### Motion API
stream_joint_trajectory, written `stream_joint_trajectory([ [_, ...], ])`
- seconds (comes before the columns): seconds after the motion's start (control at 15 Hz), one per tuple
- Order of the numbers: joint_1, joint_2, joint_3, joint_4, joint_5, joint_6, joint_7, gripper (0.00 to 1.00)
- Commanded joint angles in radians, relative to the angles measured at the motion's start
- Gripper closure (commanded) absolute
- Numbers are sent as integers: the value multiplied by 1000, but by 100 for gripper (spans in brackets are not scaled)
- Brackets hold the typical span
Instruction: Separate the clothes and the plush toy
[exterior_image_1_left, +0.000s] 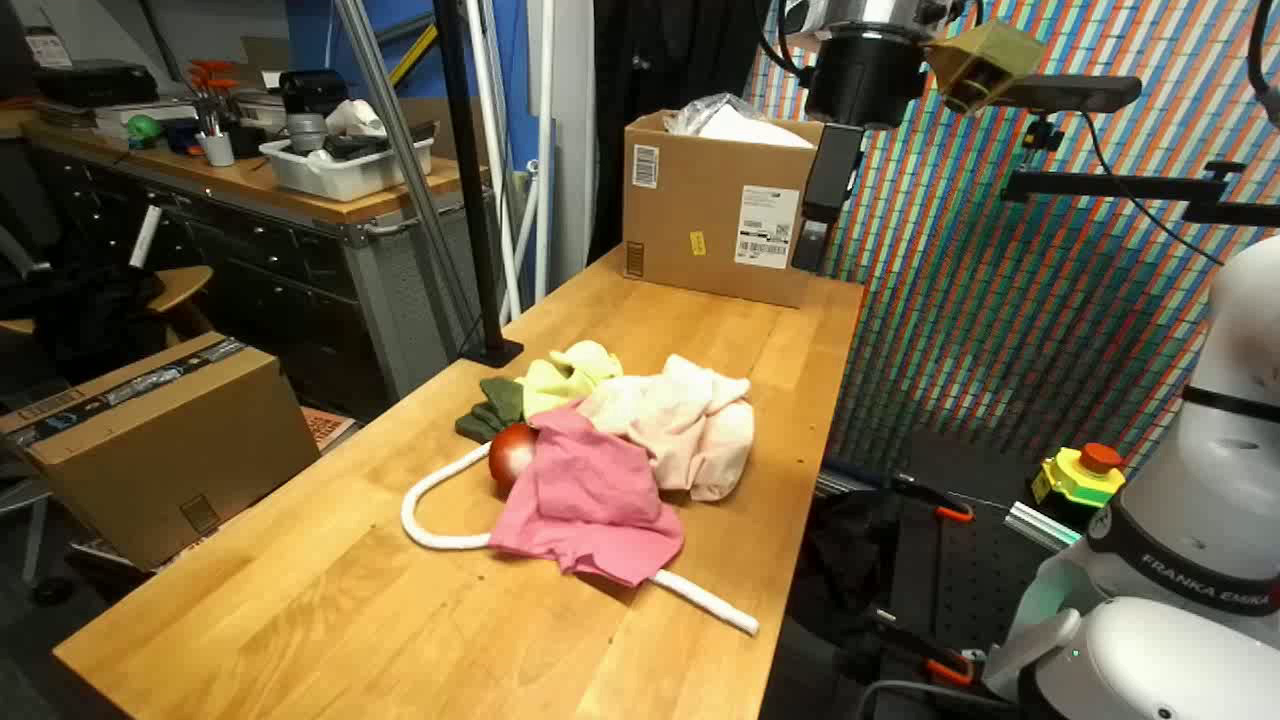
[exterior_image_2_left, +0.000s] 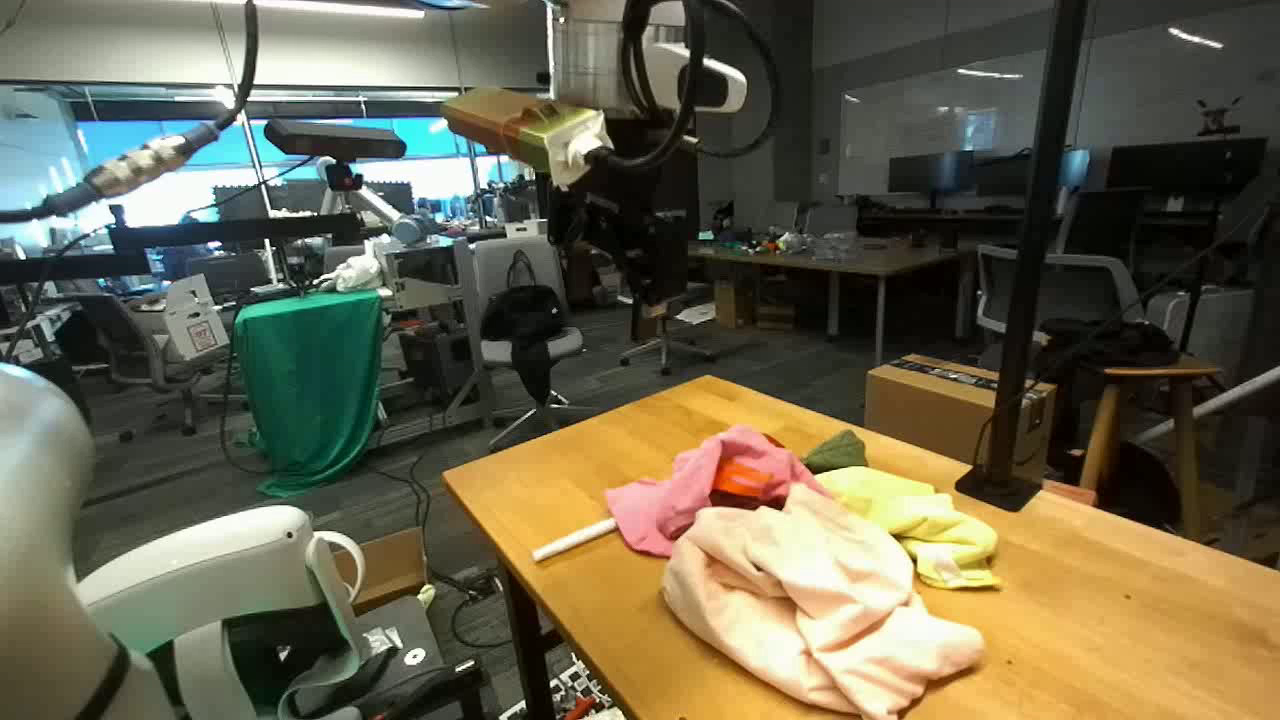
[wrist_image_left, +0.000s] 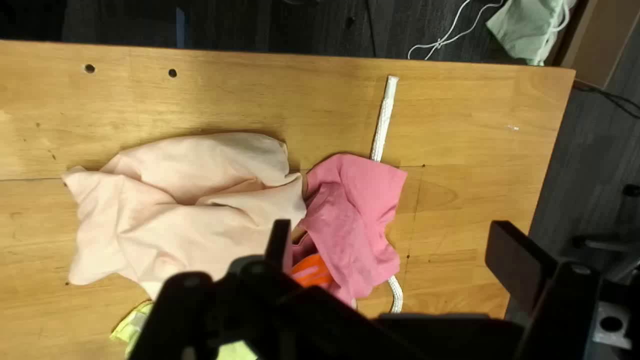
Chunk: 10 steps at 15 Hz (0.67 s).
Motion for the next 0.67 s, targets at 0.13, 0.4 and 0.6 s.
stream_joint_trajectory([
  [0.13,-17,0,14,14,8,-5,-8,0],
  [0.4,-28,22,21,22,-15,6,-9,0],
  [0.6,-34,66,28,37,-63,58,-40,0],
])
